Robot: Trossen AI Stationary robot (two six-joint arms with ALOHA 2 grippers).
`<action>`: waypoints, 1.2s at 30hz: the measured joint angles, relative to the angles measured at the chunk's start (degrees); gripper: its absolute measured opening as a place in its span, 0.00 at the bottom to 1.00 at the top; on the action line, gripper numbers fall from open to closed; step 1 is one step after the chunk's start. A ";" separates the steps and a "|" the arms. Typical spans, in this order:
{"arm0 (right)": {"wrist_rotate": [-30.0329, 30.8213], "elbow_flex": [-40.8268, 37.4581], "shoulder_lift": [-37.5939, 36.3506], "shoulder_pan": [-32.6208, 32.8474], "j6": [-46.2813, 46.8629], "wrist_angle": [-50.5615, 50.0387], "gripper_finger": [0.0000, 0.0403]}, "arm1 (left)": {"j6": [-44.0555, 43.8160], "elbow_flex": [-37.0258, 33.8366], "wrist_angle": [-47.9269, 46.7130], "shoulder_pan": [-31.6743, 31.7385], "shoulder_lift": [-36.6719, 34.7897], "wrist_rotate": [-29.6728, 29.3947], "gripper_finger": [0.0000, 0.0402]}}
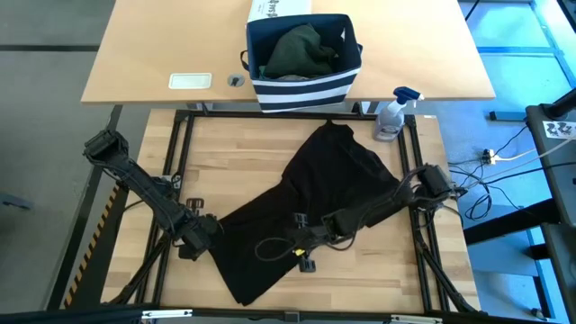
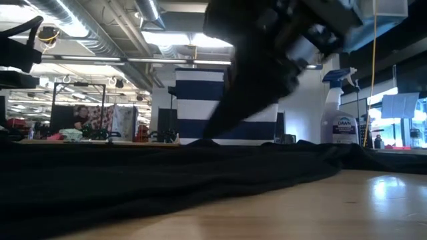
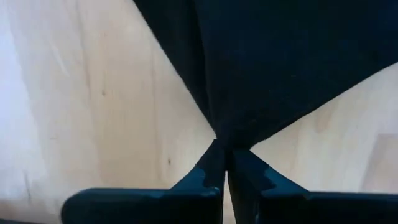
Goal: Fold Laundry from Bin
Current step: Fold the black shirt
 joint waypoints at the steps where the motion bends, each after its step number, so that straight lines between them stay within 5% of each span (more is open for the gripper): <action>1: -0.41 0.00 0.74 0.37 0.41 0.27 0.05 | -0.02 0.00 0.51 -0.20 0.00 0.42 0.01; 16: 1.24 -0.02 3.34 3.99 3.49 0.38 0.05 | -10.05 0.02 5.63 -8.42 0.02 15.45 0.02; 36: 1.29 1.34 3.43 3.91 5.17 -0.04 0.05 | -12.76 0.04 6.70 -6.99 0.02 26.37 0.37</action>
